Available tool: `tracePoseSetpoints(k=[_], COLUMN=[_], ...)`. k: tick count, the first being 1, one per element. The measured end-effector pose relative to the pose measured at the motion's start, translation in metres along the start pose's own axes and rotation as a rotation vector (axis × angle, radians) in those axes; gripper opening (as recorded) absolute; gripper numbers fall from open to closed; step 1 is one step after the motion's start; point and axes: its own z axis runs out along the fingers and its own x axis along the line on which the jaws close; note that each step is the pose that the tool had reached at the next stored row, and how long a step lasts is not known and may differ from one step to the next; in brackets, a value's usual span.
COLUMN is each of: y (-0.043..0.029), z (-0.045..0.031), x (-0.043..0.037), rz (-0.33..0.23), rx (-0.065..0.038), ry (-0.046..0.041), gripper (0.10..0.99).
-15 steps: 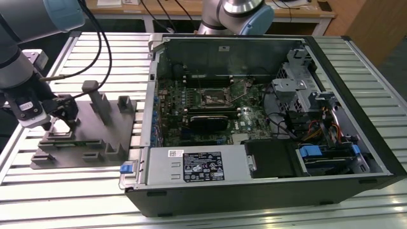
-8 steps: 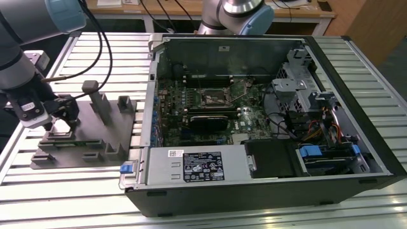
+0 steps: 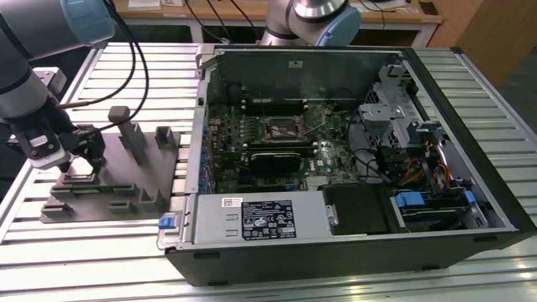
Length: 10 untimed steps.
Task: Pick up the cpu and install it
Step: 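Pick up the cpu and move it towards the insertion slot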
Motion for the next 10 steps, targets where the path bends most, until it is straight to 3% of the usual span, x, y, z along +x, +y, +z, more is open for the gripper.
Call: tracePoseSetpoints(k=[10], y=[0.0], z=[0.0026], x=[0.0015], rz=[0.0], rx=[0.0], ry=[0.0001], gripper=[0.647])
